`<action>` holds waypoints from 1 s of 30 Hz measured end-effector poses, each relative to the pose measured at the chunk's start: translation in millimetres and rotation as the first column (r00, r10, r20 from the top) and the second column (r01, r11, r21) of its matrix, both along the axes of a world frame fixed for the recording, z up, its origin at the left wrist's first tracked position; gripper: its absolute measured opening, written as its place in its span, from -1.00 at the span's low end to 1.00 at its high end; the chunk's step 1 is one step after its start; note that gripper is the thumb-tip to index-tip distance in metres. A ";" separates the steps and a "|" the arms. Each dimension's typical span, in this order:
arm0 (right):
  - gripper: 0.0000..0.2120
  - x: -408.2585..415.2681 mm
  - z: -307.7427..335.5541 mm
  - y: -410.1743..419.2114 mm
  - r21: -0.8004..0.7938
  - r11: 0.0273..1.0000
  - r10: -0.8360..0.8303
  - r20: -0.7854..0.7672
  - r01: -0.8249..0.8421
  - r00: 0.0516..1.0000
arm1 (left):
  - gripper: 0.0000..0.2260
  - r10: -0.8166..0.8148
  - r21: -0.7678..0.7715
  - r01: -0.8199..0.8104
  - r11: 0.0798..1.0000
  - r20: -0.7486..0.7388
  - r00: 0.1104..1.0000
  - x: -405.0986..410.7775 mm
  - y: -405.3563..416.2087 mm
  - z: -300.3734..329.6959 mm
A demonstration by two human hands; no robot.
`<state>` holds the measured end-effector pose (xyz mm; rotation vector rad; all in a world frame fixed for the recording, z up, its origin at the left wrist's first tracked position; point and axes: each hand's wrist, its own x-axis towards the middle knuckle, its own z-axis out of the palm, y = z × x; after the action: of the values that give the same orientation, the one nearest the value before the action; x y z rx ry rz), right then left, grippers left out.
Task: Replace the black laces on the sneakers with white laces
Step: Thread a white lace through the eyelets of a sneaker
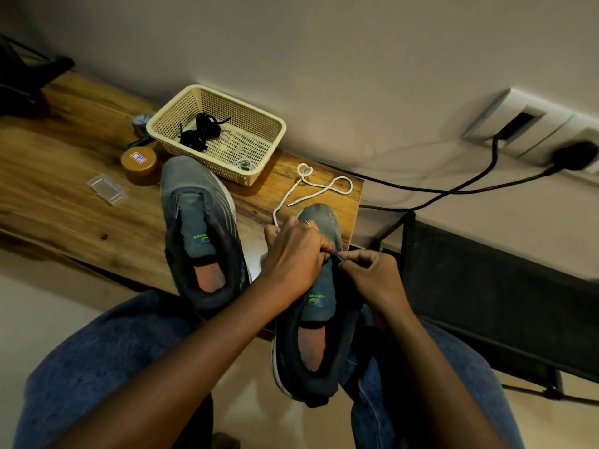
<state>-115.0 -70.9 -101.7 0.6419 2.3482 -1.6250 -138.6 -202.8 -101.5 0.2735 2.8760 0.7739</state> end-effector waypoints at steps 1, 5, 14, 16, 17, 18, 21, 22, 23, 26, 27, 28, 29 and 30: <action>-0.79 0.1 0.5 0.0 0.004 1.000 0.005 -0.003 -0.005 1.000 | -0.80 -0.022 0.001 0.022 1.000 -0.003 1.000 0.3 -2.3 3.1; -0.76 -0.3 3.2 -0.5 0.010 1.000 0.012 -0.010 -0.012 1.000 | -0.76 -0.042 0.011 0.042 0.999 0.034 0.999 0.2 -11.6 10.5; -0.85 -1.8 -0.5 -1.2 0.028 1.000 -0.001 -0.001 0.001 1.000 | -0.93 0.084 -0.092 -0.097 0.991 -0.142 0.986 2.4 -9.2 17.6; -0.86 -1.9 -0.7 -0.9 0.040 0.999 0.000 0.002 0.000 1.000 | -0.91 0.085 -0.130 -0.108 0.986 -0.171 0.982 1.2 -7.2 16.6; -0.86 -1.7 -0.8 -0.5 0.042 0.999 -0.001 0.003 0.001 1.000 | -0.89 0.083 -0.146 -0.109 0.983 -0.174 0.981 -0.1 -6.4 15.4; -0.86 -1.5 -0.4 -0.2 0.042 0.999 -0.001 0.004 0.001 1.000 | -0.88 0.080 -0.156 -0.107 0.982 -0.171 0.982 -1.2 -5.8 13.7; -0.83 -0.4 1.5 0.0 0.012 1.000 -0.003 0.011 0.003 1.000 | -0.86 0.123 -0.091 -0.132 0.987 -0.098 0.988 -2.5 -3.6 0.1; -0.82 0.1 2.4 0.1 -0.006 1.000 -0.007 0.011 0.007 1.000 | -0.87 0.151 -0.046 -0.153 0.987 -0.056 0.987 -2.5 -1.7 -5.9; -0.81 0.3 3.4 -0.3 -0.027 1.000 -0.014 0.008 0.014 1.000 | -0.87 0.171 -0.011 -0.172 0.985 -0.020 0.985 -2.7 0.8 -10.3; -0.78 1.0 5.5 -1.4 -0.073 0.997 -0.034 -0.002 0.033 0.999 | -0.84 0.180 -0.004 -0.180 0.984 -0.018 0.984 -1.6 7.0 -13.7; -0.77 1.2 5.6 -1.6 -0.085 0.996 -0.038 -0.005 0.037 0.999 | -0.83 0.169 -0.029 -0.171 0.985 -0.055 0.984 -0.8 8.2 -13.0; -0.76 1.4 6.1 -1.9 -0.100 0.994 -0.043 -0.005 0.042 0.999 | -0.83 0.158 -0.058 -0.164 0.985 -0.094 0.983 0.7 8.7 -11.2; -0.75 1.5 6.0 -2.0 -0.114 0.992 -0.048 -0.004 0.047 0.999 | -0.83 0.149 -0.081 -0.160 0.984 -0.125 0.981 2.5 9.0 -9.6; -0.74 1.4 6.1 -2.1 -0.122 0.991 -0.050 -0.002 0.050 0.999 | -0.83 0.144 -0.098 -0.160 0.982 -0.149 0.978 4.1 8.7 -8.7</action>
<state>-113.5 -73.1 -95.6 0.6770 2.2329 -1.7772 -134.5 -194.1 -110.1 0.0985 3.0896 0.6412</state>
